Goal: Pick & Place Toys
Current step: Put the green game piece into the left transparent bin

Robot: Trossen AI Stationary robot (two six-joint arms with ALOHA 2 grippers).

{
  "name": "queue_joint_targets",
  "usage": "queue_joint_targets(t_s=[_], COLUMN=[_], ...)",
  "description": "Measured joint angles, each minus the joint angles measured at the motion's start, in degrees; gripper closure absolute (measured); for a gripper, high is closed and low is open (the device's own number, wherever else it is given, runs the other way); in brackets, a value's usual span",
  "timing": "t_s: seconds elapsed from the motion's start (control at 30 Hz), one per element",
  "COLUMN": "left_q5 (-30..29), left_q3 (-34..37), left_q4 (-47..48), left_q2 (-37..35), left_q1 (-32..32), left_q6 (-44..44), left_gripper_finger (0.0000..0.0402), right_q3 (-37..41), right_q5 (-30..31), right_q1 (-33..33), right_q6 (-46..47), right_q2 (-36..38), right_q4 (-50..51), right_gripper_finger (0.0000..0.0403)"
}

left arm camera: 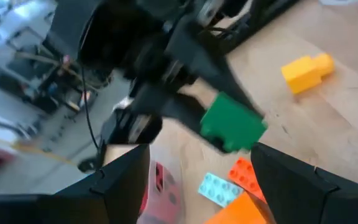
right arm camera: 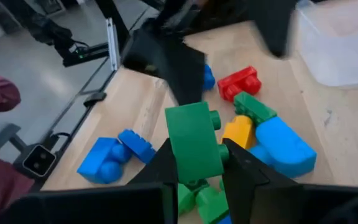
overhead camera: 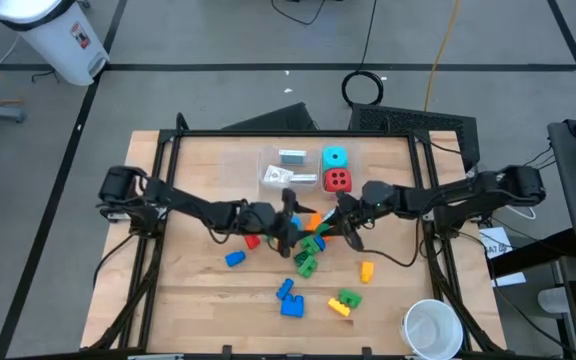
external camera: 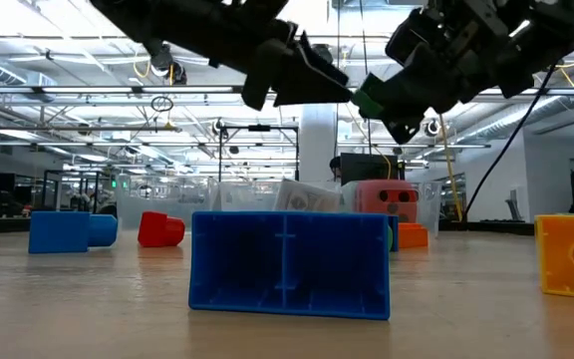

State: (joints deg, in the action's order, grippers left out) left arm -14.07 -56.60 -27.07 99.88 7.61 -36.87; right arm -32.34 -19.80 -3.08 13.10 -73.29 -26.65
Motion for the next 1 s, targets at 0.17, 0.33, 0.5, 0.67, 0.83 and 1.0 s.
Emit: queue_joint_targets(t_s=[0.17,0.33,0.5,0.67,0.83,1.0], left_q5=[-1.35,-1.15,-1.22,-1.11,0.55,0.78], left_q3=[-1.81,-1.90,-1.90,-2.22,-2.18,-2.18], left_q4=[0.88,0.89,0.83,-0.43,-0.55,-0.59], left_q2=[1.90,2.05,2.05,2.15,2.16,2.10], left_q1=[1.20,1.20,1.16,1.51,1.47,1.47], left_q6=[-4.17,-4.53,-6.76,-11.17,-12.65,-13.02], left_gripper_finger=[0.0121,0.0121,0.0121,0.0121,0.0121,0.0122], right_q3=[0.02,0.04,-0.47,-1.20,-0.98,-0.98], right_q5=[-0.76,-0.76,-0.32,3.77,2.39,1.88], right_q1=[-0.34,-0.59,-1.04,-1.25,-1.11,-0.63], right_q6=[-0.08,-0.93,-0.63,-0.07,1.25,1.42], right_q2=[-1.83,-1.88,-1.88,-1.74,-1.90,-1.86], right_q4=[-0.98,-1.48,-0.97,-4.37,-5.61,-5.58], right_gripper_finger=[0.0354,0.0354,0.0354,0.0354,0.0354,0.0353])
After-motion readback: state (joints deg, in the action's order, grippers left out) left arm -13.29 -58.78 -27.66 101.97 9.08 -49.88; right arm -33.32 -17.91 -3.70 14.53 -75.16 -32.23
